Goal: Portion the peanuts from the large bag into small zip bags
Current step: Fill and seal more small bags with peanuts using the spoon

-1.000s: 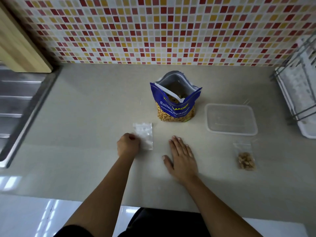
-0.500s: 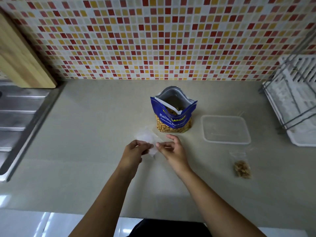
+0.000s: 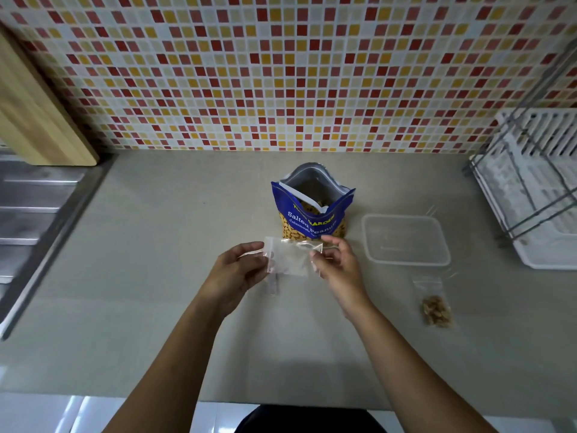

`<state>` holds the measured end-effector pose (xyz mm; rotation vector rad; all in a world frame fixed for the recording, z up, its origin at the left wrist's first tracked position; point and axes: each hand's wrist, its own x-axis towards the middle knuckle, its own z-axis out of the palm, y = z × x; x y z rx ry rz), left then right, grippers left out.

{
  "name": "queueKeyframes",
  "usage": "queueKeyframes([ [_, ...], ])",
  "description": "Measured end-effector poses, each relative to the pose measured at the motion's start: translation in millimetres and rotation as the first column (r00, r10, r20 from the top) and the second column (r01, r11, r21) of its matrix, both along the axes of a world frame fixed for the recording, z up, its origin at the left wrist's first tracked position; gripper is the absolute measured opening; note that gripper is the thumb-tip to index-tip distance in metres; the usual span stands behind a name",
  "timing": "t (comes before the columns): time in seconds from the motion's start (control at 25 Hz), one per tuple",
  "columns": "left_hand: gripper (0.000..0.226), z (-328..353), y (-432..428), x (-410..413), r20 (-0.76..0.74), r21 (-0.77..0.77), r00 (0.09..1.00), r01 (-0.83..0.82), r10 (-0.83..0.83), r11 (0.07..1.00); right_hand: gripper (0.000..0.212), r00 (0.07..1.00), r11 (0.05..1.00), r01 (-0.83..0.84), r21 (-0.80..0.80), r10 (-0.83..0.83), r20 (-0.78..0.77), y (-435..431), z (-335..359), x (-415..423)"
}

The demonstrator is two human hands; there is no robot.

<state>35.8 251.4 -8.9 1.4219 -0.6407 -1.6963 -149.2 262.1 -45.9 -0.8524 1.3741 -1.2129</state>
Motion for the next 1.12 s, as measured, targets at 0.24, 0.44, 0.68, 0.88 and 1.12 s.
queueKeyframes([
  [0.24,0.025,4.0,2.5,-11.3,-0.09,0.039,0.996,-0.007,0.01,0.999,0.041,0.998,1.0,0.007,0.029,-0.009,0.069,3.3,-2.0,-4.9],
  [0.44,0.024,10.1,6.8,-21.6,-0.337,0.101,0.941,0.003,0.031,0.995,0.037,0.997,0.999,-0.036,0.004,0.035,0.066,4.8,-0.1,-1.8],
  [0.68,0.016,11.3,4.8,-26.8,-0.21,0.07,0.975,0.087,-0.071,0.994,0.039,1.0,1.0,-0.017,-0.014,0.017,-0.002,4.3,1.6,-7.2],
  [0.88,0.013,10.4,7.2,-30.1,0.08,-0.089,0.99,0.126,-0.119,0.988,0.039,0.999,1.0,0.028,-0.008,-0.029,-0.019,9.0,4.6,-7.6],
  [1.12,0.02,16.1,5.4,-28.0,0.269,-0.184,0.949,0.22,-0.167,0.958,0.039,1.0,0.999,-0.002,0.051,0.001,0.027,12.7,5.0,-10.0],
])
